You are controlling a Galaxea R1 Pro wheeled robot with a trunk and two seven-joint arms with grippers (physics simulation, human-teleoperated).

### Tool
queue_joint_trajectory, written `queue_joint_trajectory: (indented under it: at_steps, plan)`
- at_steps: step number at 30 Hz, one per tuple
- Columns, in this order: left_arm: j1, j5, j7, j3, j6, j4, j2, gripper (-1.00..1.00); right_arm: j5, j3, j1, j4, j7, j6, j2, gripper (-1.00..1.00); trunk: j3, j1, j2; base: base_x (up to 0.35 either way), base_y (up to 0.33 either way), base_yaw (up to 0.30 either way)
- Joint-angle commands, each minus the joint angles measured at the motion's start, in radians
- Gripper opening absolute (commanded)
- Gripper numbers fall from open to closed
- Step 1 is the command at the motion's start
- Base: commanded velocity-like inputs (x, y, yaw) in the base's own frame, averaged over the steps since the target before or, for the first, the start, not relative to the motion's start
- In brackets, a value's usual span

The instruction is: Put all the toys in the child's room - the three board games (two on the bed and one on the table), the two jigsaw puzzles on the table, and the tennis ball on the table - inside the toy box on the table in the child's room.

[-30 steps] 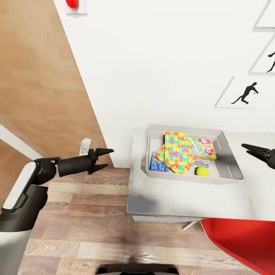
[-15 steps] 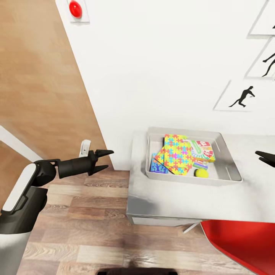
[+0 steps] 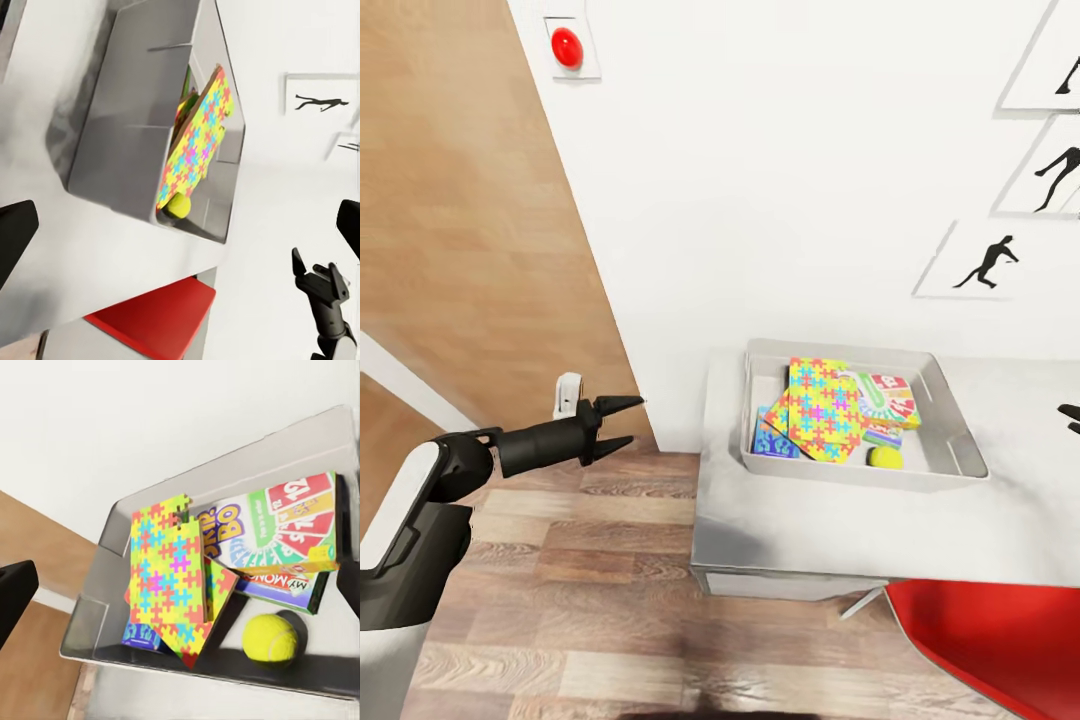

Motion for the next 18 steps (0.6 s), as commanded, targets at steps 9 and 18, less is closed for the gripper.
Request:
queue_joint_trajectory:
  at_steps: [9,18]
  plan:
    - [0.018,0.01,0.006,0.034,0.004,-0.001,0.001,1.0,0.007,-0.013,0.067,0.0,0.01,0.005,0.002,1.0,0.013,0.001,-0.002,-0.169,0.0,0.0]
    - [0.02,0.01,0.005,0.042,0.011,-0.001,0.0,1.0,0.008,-0.017,0.087,0.0,0.009,0.005,0.003,1.0,0.028,0.001,-0.002,-0.233,0.0,0.0]
